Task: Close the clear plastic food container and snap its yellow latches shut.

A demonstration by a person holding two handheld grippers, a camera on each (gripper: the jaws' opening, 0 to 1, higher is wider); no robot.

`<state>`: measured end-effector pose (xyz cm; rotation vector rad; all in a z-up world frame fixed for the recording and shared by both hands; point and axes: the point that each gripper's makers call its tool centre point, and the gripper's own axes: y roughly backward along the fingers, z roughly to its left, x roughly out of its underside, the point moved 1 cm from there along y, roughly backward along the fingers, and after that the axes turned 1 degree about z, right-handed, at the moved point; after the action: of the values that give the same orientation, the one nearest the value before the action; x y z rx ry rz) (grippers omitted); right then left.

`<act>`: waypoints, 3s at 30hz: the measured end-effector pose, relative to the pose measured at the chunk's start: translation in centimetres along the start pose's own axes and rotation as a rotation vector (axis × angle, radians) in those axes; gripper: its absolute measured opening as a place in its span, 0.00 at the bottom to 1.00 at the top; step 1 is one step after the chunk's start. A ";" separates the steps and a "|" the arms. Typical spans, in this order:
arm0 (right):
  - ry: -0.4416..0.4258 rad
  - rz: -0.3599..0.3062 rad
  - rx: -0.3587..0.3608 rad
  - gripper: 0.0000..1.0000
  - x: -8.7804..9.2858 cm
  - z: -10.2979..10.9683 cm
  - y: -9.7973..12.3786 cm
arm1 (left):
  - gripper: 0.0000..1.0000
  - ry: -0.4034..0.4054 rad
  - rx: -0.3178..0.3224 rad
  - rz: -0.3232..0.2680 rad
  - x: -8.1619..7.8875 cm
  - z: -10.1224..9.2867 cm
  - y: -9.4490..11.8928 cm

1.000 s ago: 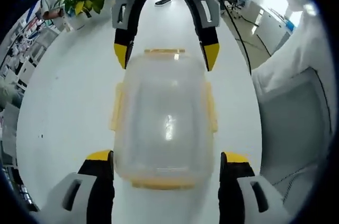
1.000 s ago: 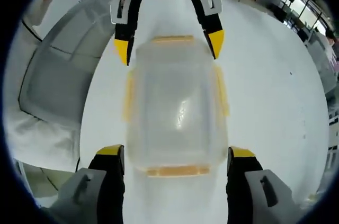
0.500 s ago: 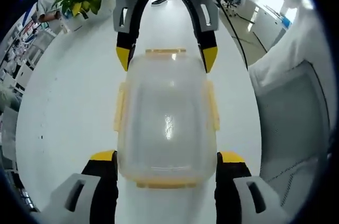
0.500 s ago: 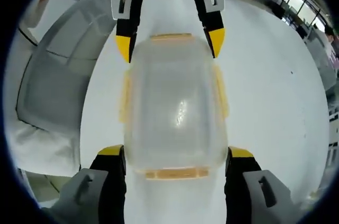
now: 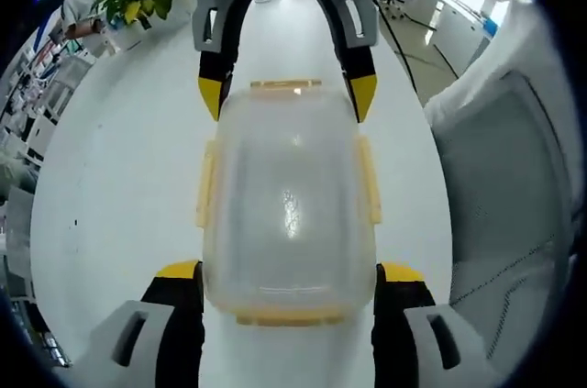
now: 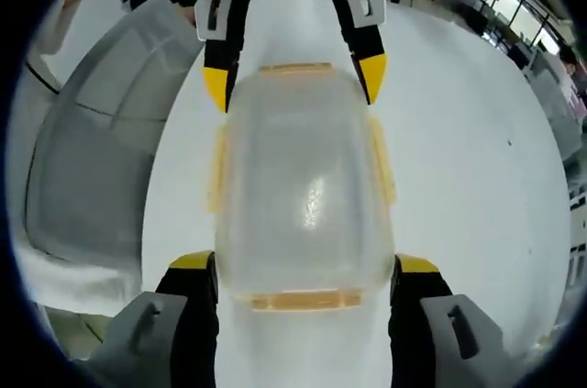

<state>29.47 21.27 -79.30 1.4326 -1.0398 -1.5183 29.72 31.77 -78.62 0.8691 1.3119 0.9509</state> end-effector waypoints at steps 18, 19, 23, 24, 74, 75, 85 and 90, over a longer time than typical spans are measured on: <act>-0.046 -0.007 0.020 0.73 -5.3 3.2 -2.2 | 0.72 -0.088 0.008 -0.014 5.4 -2.3 2.2; -0.047 -0.009 0.020 0.73 -5.3 3.3 -2.3 | 0.72 -0.087 0.009 -0.020 5.6 -2.4 2.3; -0.053 -0.015 0.022 0.73 -5.9 3.6 -2.5 | 0.72 -0.091 0.012 -0.047 6.1 -2.7 2.5; -0.054 -0.010 0.024 0.73 -6.0 3.7 -2.6 | 0.72 -0.094 0.013 -0.050 6.2 -2.7 2.5; -0.060 0.007 0.015 0.74 -6.6 -7.1 -2.6 | 0.77 -0.052 0.081 -0.092 7.0 7.8 1.0; -0.063 0.004 0.014 0.75 -6.6 -7.2 -2.6 | 0.78 -0.060 0.078 -0.089 7.0 7.8 1.1; -0.074 -0.014 0.033 0.75 -6.8 -7.5 -2.6 | 0.79 -0.094 0.048 -0.066 7.3 8.3 0.8; -0.074 -0.014 0.045 0.75 -6.8 -7.6 -2.6 | 0.79 -0.083 0.035 -0.084 7.3 8.4 0.9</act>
<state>37.35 28.17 -79.55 1.4264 -1.1164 -1.5779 38.17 39.00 -79.92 0.8648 1.2872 0.8194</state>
